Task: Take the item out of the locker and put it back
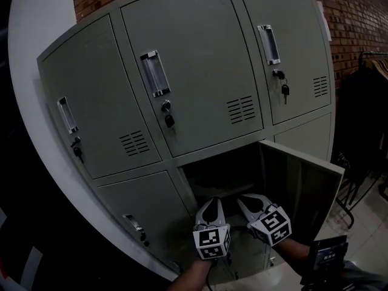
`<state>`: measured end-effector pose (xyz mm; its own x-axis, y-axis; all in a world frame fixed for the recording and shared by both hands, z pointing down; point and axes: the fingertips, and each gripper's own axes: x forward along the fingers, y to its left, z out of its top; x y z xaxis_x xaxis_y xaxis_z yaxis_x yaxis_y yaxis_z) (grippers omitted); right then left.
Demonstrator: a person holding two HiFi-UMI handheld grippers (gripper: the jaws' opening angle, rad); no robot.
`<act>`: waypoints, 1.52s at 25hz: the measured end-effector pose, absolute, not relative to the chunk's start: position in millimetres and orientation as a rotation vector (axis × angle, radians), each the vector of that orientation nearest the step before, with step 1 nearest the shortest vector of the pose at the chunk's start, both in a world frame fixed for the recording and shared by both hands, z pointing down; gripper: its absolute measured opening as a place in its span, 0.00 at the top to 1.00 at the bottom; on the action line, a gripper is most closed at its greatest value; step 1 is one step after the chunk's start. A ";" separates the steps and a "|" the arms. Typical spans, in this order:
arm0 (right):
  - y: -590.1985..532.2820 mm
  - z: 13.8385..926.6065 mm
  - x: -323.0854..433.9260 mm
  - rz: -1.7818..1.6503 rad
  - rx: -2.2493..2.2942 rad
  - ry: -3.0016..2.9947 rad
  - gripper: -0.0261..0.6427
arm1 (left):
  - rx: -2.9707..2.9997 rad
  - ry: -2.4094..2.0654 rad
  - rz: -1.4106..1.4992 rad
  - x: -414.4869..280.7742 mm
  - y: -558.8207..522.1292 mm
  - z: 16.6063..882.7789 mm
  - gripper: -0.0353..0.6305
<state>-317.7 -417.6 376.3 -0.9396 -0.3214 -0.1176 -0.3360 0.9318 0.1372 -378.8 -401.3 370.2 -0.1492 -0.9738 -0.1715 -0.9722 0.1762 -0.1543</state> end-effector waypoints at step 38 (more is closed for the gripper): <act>-510.2 391.9 -454.9 0.456 -0.469 3.431 0.47 | -1.890 2.225 0.018 -410.4 -397.5 365.6 0.95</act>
<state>-454.9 -510.2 391.9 -0.9039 -0.3007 0.3042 -0.2108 0.9320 0.2949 -410.4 -397.5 365.6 -0.1476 -0.9733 -0.1756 -0.9761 0.1720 -0.1331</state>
